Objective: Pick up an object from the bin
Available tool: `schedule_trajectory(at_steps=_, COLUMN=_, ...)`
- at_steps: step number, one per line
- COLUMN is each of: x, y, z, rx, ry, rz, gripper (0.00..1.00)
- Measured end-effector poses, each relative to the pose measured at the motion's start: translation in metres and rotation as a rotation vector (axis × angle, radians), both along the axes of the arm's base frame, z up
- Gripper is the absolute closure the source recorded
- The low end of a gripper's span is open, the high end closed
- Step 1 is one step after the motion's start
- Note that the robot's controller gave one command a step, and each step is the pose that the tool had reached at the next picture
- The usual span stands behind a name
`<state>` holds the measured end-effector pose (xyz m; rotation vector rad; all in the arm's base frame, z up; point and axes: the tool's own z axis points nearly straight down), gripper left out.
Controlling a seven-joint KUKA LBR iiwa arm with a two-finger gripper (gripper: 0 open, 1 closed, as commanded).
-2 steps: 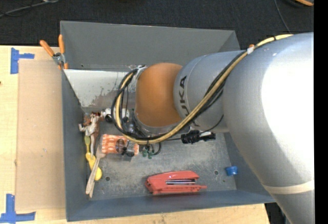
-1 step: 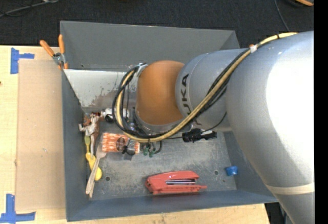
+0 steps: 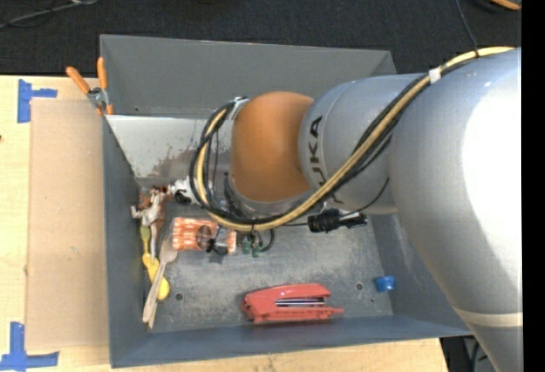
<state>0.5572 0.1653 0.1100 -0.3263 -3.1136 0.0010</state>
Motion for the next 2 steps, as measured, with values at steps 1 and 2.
schedule_trajectory(at_steps=1, x=0.002, y=0.001, z=0.043, rx=0.002, ry=-0.007, rz=0.0, gripper=1.0)
schedule_trajectory(at_steps=2, x=0.001, y=0.0, z=0.087, rx=0.001, ry=-0.002, rz=0.001, gripper=1.0)
